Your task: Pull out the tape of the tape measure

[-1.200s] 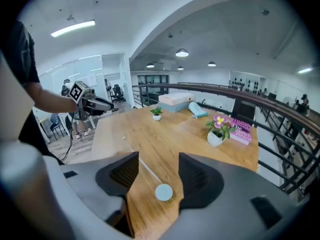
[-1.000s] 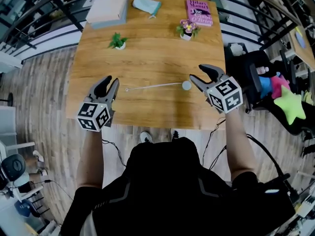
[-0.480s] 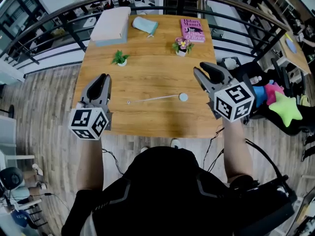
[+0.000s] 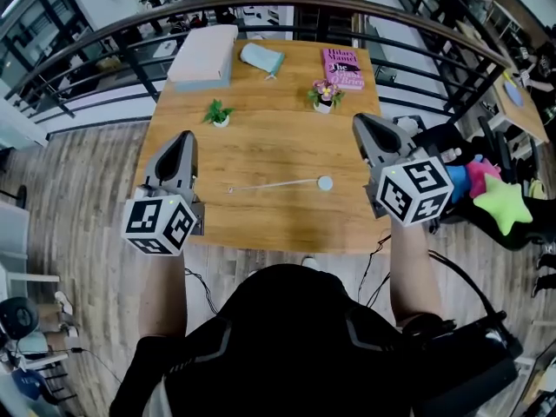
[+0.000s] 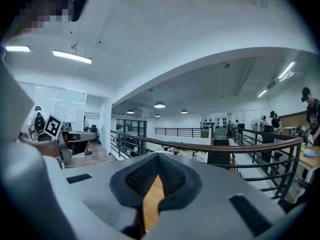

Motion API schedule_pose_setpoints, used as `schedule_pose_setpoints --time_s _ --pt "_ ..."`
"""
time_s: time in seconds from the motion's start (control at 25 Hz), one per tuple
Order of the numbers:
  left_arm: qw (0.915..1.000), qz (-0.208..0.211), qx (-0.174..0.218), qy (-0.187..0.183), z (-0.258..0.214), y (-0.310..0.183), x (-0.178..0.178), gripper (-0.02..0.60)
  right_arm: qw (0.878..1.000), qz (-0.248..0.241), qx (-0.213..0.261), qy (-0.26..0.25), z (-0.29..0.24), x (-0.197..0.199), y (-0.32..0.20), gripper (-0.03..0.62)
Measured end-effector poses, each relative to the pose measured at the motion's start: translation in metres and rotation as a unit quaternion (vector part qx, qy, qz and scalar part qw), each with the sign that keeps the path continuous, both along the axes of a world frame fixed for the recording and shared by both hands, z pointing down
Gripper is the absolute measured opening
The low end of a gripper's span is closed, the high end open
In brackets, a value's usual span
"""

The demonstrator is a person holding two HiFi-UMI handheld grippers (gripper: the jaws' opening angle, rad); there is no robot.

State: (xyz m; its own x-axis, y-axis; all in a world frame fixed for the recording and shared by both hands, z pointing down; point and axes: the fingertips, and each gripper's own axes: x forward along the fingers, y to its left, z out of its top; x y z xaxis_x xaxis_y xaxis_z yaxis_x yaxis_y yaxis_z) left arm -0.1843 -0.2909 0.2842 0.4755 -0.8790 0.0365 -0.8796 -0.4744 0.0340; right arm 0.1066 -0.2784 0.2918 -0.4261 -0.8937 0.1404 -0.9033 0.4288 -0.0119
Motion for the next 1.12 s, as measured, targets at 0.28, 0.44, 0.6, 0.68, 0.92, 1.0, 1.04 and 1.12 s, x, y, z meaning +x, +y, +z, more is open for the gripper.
schedule_pose_setpoints --time_s 0.28,0.44,0.6,0.68,0.92,1.0,1.04,1.12 --pt "0.9999 -0.003 0.005 -0.011 -0.0008 0.0011 0.0037 0.031 1.000 0.005 0.008 0.022 -0.0006 -0.0040 -0.0009 0.007" --pt "0.9999 -0.005 0.004 -0.015 0.0010 -0.0004 0.0049 0.031 1.000 0.003 0.003 0.023 0.0014 -0.0072 -0.0018 0.006" --pt "0.9998 -0.009 0.001 -0.019 0.0034 -0.0010 0.0056 0.030 1.000 0.004 0.003 0.024 0.0019 -0.0069 -0.0016 0.006" --pt "0.9997 -0.010 0.001 -0.023 0.0041 -0.0022 0.0062 0.030 1.000 0.005 0.004 0.025 0.0017 -0.0063 -0.0023 0.006" --pt "0.9993 -0.012 -0.003 -0.036 0.0065 -0.0054 0.0064 0.031 1.000 0.008 0.006 0.027 0.0009 -0.0048 -0.0016 0.006" --pt "0.9993 -0.014 -0.001 -0.036 0.0060 -0.0052 0.0064 0.030 1.000 0.009 0.006 0.026 0.0009 -0.0041 -0.0016 0.007" --pt "0.9993 -0.016 0.000 -0.035 0.0058 -0.0052 0.0061 0.029 1.000 0.010 0.006 0.027 0.0011 -0.0039 -0.0018 0.007" --pt "0.9992 -0.020 0.002 -0.034 0.0052 -0.0053 0.0047 0.031 1.000 0.010 0.006 0.027 0.0016 -0.0041 -0.0016 0.006"
